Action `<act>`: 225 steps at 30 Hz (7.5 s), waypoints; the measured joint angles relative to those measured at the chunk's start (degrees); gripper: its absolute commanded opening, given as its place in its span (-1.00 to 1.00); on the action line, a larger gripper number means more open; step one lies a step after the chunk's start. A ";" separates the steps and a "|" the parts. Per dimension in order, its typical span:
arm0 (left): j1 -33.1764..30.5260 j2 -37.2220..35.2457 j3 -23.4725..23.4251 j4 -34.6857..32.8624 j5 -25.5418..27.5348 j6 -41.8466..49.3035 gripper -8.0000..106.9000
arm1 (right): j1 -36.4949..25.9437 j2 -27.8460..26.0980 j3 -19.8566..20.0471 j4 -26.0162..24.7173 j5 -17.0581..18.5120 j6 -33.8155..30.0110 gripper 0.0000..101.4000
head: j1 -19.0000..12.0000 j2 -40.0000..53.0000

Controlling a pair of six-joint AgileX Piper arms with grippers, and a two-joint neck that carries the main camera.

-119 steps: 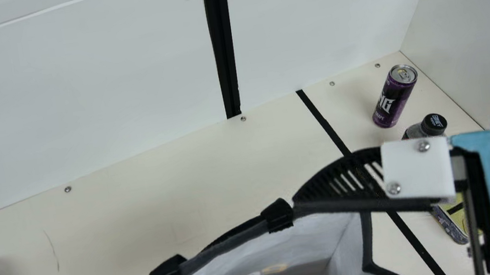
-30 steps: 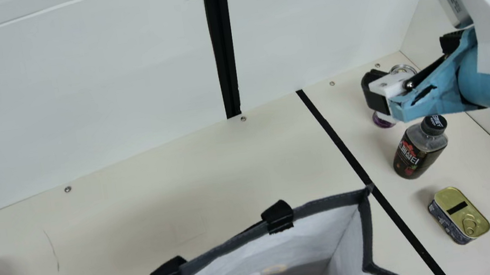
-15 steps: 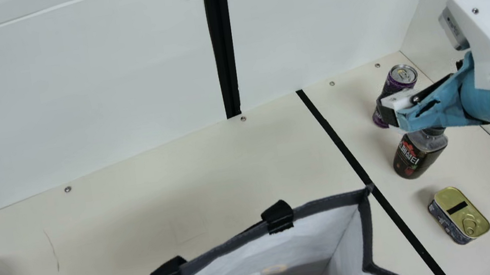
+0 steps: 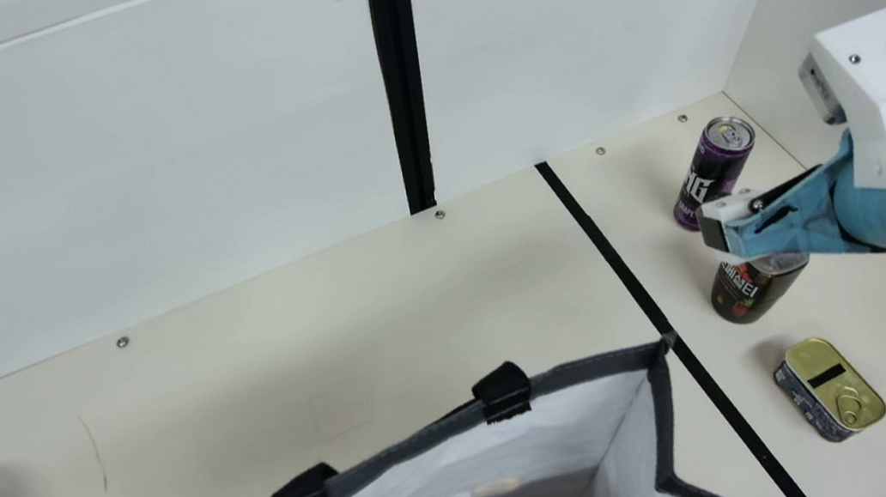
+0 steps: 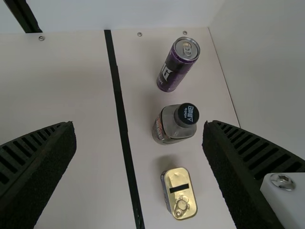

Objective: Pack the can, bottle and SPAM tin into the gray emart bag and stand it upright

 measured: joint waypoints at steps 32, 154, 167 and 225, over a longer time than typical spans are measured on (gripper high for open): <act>0.00 0.00 0.00 0.00 0.00 0.00 0.71 | 0.00 -0.32 0.69 -0.06 0.08 0.21 0.87 | 0.00 0.00; -40.59 37.83 -39.46 -19.67 0.34 34.46 0.71 | 0.00 -0.32 0.69 -0.06 0.08 0.21 0.87 | 0.00 0.09; -41.71 41.34 -38.36 -20.40 0.45 34.29 0.71 | 0.00 -0.32 0.69 -0.06 0.08 0.21 0.87 | 0.00 0.09; -35.98 39.22 -43.54 -1.72 0.45 10.62 -1.00 | 0.00 -0.32 0.69 -0.06 0.08 0.21 0.87 | 0.00 0.00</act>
